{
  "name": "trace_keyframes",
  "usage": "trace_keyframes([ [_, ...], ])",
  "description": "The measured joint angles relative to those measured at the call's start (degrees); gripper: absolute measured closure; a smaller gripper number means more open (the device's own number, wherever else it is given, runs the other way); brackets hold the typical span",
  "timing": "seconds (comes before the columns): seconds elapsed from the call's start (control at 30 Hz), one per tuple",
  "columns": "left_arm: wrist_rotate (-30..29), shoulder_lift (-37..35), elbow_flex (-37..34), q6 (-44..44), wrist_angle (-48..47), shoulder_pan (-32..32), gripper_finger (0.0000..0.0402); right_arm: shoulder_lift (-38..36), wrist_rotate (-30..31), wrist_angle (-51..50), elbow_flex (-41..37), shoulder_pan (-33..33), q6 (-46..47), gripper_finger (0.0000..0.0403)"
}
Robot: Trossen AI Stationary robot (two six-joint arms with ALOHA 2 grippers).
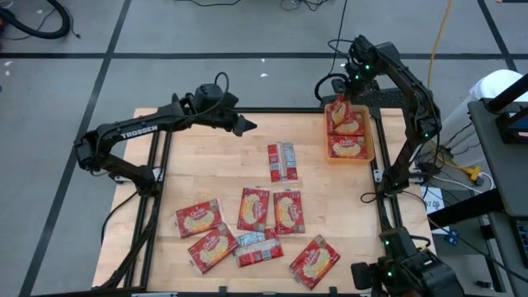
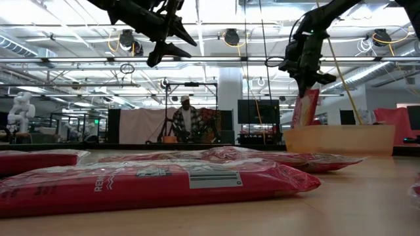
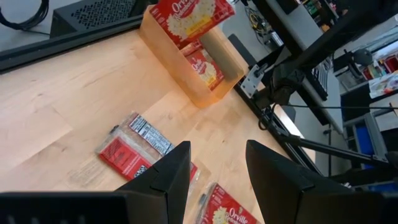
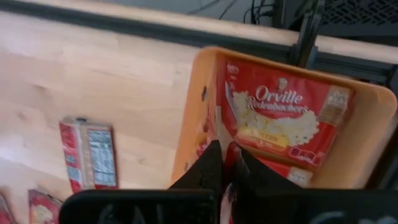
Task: Sort popcorn bags into baskets
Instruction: Put the red popcorn bag into the orange bin
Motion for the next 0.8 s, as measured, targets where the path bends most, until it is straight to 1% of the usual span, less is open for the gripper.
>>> trace_keyframes([
  [0.17, 0.0, 0.0, 0.0, 0.12, 0.0, 0.0, 0.0245, -0.02, 0.4, 0.15, -0.41, 0.02, 0.64, 0.0391],
  [0.37, 1.14, 0.0, 0.0, 0.06, -0.04, 0.0, 0.0245, 0.01, -0.39, 0.24, -4.05, 0.15, 2.1, 0.0365],
  [0.5, 1.6, 0.0, 0.0, 0.03, -0.07, -0.02, 0.0245, 0.01, 5.84, 0.94, -5.62, 0.82, 1.89, 0.0345],
  [0.67, 1.69, 0.0, 0.0, 0.02, -0.11, -0.07, 0.0245, -0.01, 10.13, 1.58, -5.9, 0.94, 1.26, 0.0321],
  [0.8, 1.75, 0.0, 0.0, -0.08, -0.11, -0.07, 0.0245, -0.01, 16.04, 0.76, -5.9, 0.94, 1.6, 0.0299],
])
